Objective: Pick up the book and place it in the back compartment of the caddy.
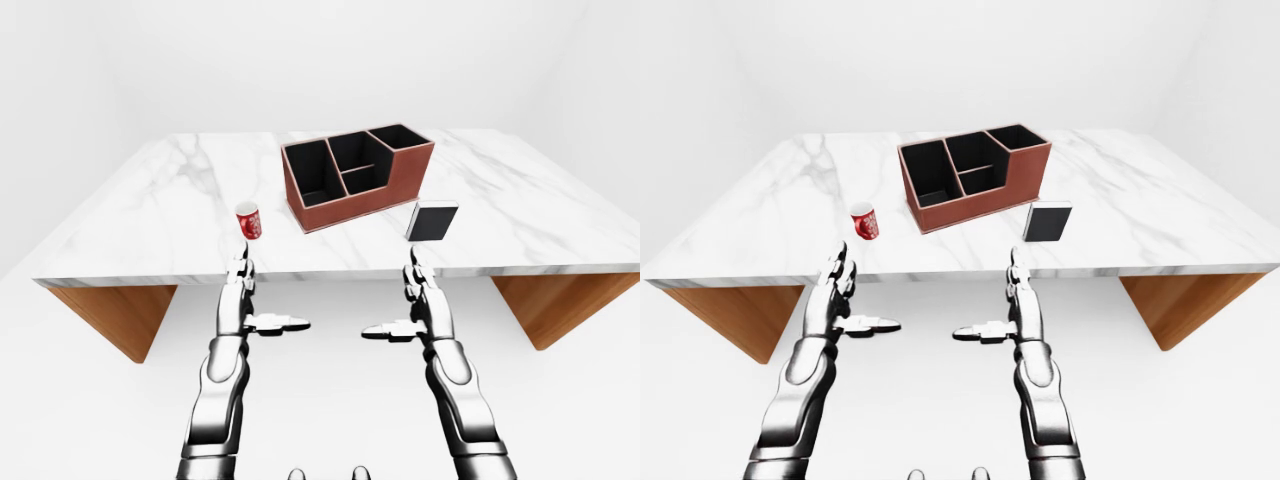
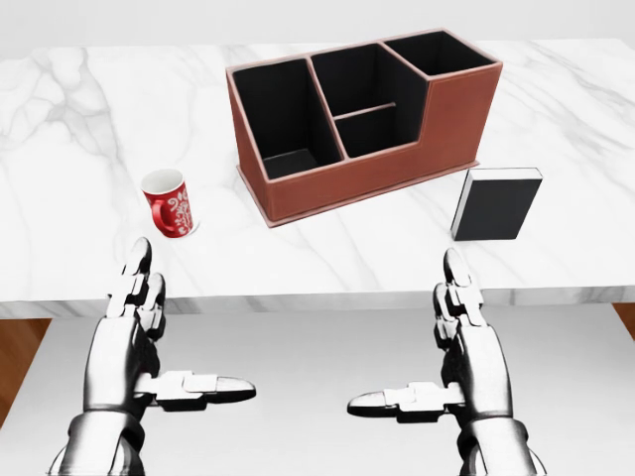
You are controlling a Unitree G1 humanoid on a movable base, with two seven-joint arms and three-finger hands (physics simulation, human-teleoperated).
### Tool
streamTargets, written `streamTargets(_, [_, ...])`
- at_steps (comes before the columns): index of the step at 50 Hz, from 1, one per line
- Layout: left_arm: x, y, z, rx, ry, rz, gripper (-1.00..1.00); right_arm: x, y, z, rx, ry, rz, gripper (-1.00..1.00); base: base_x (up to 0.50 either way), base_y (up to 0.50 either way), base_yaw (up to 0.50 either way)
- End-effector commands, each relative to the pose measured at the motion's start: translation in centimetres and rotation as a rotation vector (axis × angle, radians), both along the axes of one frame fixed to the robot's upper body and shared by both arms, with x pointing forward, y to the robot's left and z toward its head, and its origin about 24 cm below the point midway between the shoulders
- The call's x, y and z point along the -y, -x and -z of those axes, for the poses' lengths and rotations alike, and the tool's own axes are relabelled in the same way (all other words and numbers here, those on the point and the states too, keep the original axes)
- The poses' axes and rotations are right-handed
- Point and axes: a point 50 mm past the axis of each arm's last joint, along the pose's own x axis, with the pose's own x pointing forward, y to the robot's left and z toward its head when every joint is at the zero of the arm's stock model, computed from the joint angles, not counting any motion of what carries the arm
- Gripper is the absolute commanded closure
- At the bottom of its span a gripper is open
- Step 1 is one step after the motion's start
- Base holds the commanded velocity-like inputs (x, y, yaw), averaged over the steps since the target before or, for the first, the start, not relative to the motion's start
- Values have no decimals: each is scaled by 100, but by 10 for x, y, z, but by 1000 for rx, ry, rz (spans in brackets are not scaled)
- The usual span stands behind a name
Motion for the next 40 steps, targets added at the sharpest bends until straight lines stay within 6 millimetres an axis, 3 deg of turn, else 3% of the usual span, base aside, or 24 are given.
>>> streamTargets(1, [-7,-9,-70,277,-16,5,-100,4,2,-3,-29,-26,-16,-100,0,0,0])
streamTargets(6, [-22,-13,-45,169,30,-64,-100,4,3,-7,-11,-29,-13,-100,0,0,0])
streamTargets(14, [-1,5,-41,167,-34,16,-100,6,6,-19,39,-1,1,-100,0,0,0])
streamTargets(22, [-1,18,-72,303,-52,40,-100,6,13,-35,108,-30,-48,-100,28,0,0])
streamTargets(28, [0,23,-84,356,-59,48,-100,7,17,-48,165,-20,-43,-100,50,0,0])
streamTargets(40, [-9,40,-126,557,-60,29,-100,12,32,-92,357,-10,-44,-100,50,0,0])
